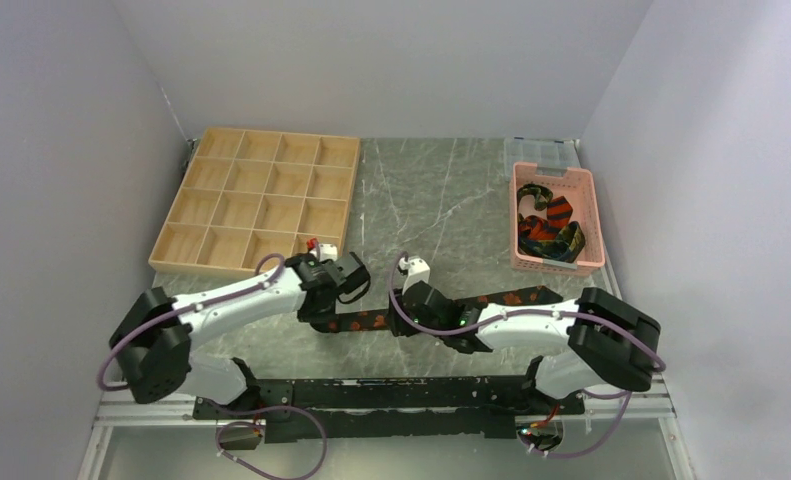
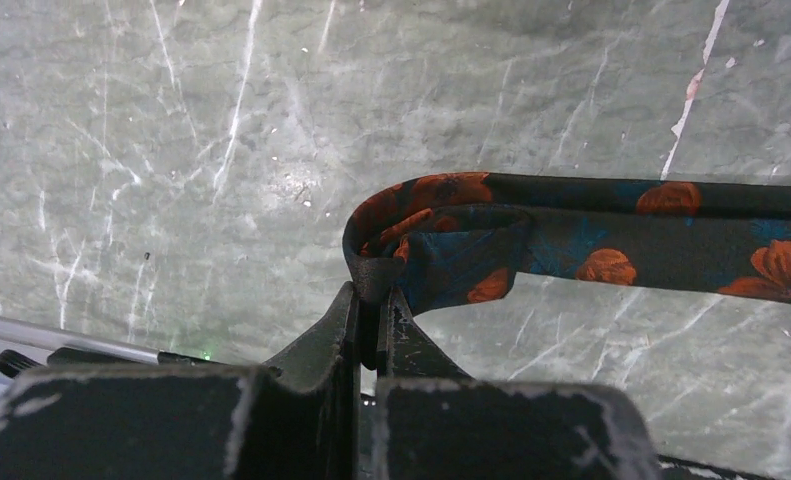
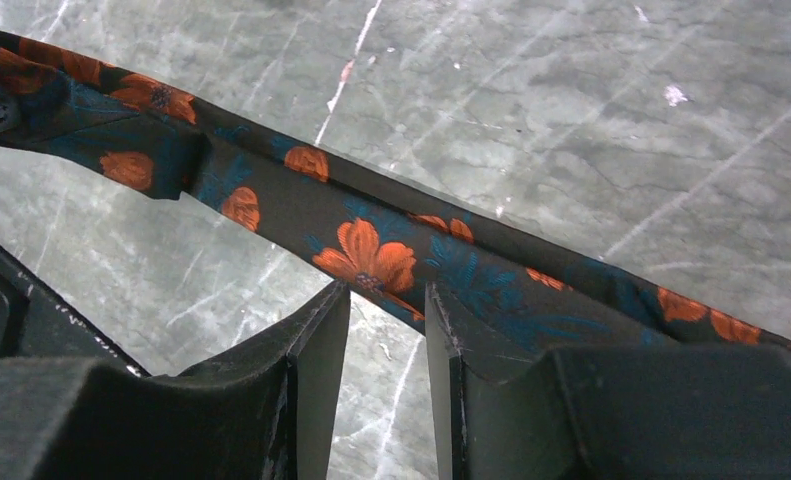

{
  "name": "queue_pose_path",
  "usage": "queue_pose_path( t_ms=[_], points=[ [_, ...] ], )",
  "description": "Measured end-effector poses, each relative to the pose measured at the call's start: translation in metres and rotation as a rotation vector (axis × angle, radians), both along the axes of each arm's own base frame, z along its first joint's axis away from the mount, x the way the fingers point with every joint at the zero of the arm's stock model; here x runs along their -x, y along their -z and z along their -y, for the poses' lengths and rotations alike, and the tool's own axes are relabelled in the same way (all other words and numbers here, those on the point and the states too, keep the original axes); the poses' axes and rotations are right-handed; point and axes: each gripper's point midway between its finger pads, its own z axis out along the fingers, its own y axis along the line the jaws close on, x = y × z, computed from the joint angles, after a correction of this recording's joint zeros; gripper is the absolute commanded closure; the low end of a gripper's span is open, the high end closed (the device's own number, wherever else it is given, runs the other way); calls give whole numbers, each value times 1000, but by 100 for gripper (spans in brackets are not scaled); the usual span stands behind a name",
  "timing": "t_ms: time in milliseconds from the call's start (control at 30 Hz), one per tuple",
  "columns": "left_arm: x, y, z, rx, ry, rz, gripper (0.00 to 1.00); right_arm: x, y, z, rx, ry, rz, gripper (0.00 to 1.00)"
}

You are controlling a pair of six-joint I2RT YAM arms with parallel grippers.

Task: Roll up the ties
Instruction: Roll the tie at the center of the board.

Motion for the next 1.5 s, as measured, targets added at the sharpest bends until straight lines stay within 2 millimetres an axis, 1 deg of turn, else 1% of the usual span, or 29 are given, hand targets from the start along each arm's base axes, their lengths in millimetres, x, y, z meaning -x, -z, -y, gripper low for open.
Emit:
queue_pose_path(
  t_ms=[133, 267, 333, 400, 533, 700, 833, 967, 1167, 1300, 1500],
  points=[
    [-2, 6, 8, -68, 29, -10, 97, 1, 2, 11, 1, 24, 14, 63],
    [-6, 5, 18, -84, 45, -1, 97, 2, 8, 24, 8, 55, 17, 64],
    [-9, 4, 22, -85, 49, 5, 97, 3, 9, 28, 7, 66, 19, 66],
    [-11, 2, 25, -78, 46, 13, 97, 3, 8, 29, -1, 69, 23, 69],
    [-13, 1, 29, -66, 47, 21, 97, 0, 1, 23, -29, 67, 35, 72],
    [-19, -3, 39, -29, 48, 43, 97, -3, -6, 17, -55, 70, 46, 72],
    [-22, 0, 49, -10, 60, 54, 97, -5, -7, 18, -67, 91, 48, 73],
    [-23, 3, 56, 0, 73, 59, 97, -6, 1, 26, -61, 119, 37, 76],
    [-23, 4, 67, 17, 92, 70, 97, -11, 11, 36, -50, 165, 13, 76],
    [-22, 12, 77, 11, 117, 59, 97, -11, 19, 40, -43, 184, -4, 76],
    [-19, 21, 96, 20, 153, 47, 97, -12, 19, 41, -63, 204, -5, 76]
  ],
)
